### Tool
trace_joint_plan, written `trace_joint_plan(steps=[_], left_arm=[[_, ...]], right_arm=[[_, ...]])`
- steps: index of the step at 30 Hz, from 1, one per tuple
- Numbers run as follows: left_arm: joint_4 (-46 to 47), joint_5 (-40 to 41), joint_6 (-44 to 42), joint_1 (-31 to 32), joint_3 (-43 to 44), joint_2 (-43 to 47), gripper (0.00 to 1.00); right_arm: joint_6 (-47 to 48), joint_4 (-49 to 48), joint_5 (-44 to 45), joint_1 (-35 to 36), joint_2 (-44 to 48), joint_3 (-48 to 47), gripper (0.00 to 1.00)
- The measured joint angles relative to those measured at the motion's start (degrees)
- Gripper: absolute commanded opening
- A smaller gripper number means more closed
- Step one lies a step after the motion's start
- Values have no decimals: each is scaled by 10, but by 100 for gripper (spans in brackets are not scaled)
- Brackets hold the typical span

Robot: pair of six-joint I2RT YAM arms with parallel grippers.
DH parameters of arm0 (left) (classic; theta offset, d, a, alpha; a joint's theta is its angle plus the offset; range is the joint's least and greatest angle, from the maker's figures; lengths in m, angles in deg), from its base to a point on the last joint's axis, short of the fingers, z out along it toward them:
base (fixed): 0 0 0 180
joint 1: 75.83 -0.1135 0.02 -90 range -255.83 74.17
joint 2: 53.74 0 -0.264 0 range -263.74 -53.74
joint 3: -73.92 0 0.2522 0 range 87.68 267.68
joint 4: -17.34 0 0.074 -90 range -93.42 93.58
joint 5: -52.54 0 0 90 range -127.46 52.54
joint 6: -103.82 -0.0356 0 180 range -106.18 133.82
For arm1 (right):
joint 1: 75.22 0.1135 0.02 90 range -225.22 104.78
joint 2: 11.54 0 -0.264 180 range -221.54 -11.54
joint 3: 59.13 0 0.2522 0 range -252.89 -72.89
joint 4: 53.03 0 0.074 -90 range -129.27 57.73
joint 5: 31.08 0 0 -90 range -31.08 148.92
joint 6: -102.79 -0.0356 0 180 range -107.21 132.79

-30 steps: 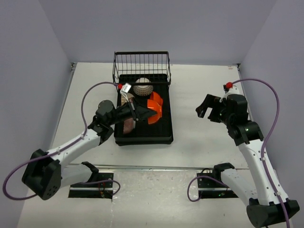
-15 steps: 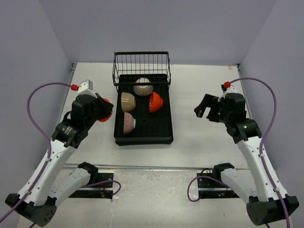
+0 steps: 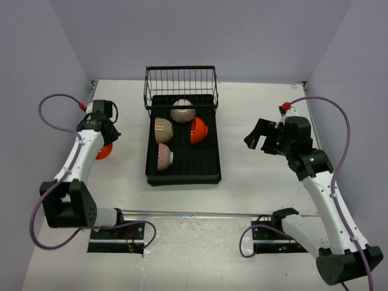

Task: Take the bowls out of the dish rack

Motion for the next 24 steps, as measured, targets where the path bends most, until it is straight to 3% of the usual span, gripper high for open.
trace_joint_plan(steps=[5,12,24], left_arm=[[16,4,-28,-59,83,-137,0],[31,11,-55,-80,187,-278,0],[26,23,-84,-93,263,-415,0]], right_arm=[[0,1,0,6,-6,-16,99],[4,2,6,6,-6,-19,99],[7,4,18,6,-10,-36,99]])
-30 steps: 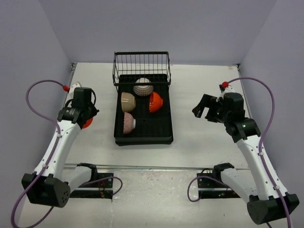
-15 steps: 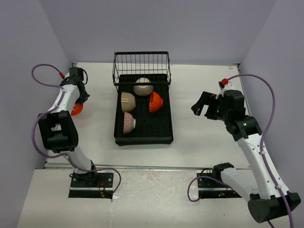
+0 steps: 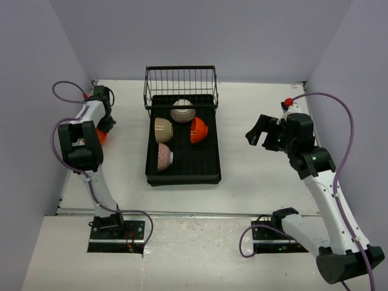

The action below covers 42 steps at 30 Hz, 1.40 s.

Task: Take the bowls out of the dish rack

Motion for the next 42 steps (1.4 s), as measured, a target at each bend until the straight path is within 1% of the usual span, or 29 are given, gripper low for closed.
trace_joint_plan(steps=[5,6,10,11,16,17,19,21,22,23,26,28,29,31,35,38,42], left_arm=[[-5,0,-9,-16,43,-27,0],[-6,0,-9,-18,50,-30,4],[-6,-2,-13,-22,59,-38,9],[-8,-5,-13,-22,59,-39,12],[-9,-13,-16,-23,59,-43,18],[-8,-15,-17,-23,59,-44,23],[-9,-18,-21,-24,59,-46,28],[-10,-21,-22,-26,59,-47,37],[-9,-21,-21,-27,59,-47,49],[-9,-22,-23,-27,59,-46,55],[-8,-23,-21,-29,56,-45,65],[-7,-26,-19,-30,50,-36,68],[-6,-29,-17,-30,43,-27,72],[-4,-41,-9,-30,18,7,75],[3,-73,11,-30,-41,112,77],[13,-106,25,-30,-85,207,78],[33,-170,41,-22,-157,326,78]], right_arm=[[0,2,4,0,0,0,99],[0,3,4,0,0,0,99],[-1,4,4,0,0,0,99],[-1,4,4,0,0,0,99],[-1,5,4,0,0,0,99],[-2,5,4,0,0,0,99],[-2,5,4,0,1,0,99],[-2,5,4,0,4,0,99],[-2,5,4,0,6,0,99],[-2,6,4,0,8,0,99],[-3,8,4,0,14,0,99],[-3,10,4,0,17,0,99],[-3,11,3,0,19,0,99],[-5,14,3,0,21,0,99],[-7,17,3,0,25,0,99],[-7,19,1,0,27,0,99],[-7,19,-5,0,24,0,99]])
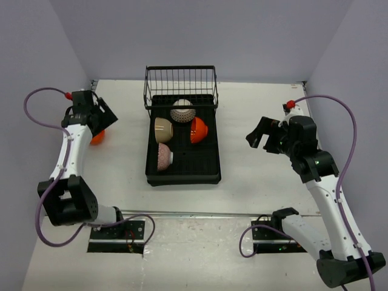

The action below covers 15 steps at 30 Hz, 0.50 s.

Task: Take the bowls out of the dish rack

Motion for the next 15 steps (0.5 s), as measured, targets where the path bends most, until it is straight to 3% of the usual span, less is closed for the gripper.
trace_joint_plan(steps=[8,15], left_arm=[[60,-178,3,131,-166,112,73],[108,-271,2,169,-197,152,73]], right_arm=[[0,0,-20,0,-45,-14,99],[0,2,-25,0,-56,-16,99]])
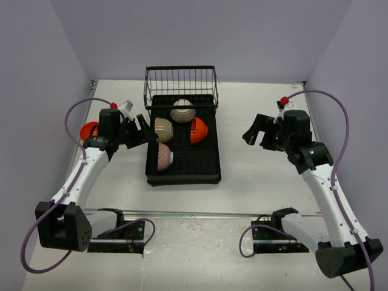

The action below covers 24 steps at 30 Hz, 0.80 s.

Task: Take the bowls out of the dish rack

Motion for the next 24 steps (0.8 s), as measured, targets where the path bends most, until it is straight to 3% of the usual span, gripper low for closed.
trace_joint_plan(steps=[20,24], left_arm=[[101,-126,3,8,-112,45,74],[126,-149,8,8,-142,61,69]], right_arm=[[5,12,1,0,-4,-9,99],[5,12,1,0,-10,-9,99]])
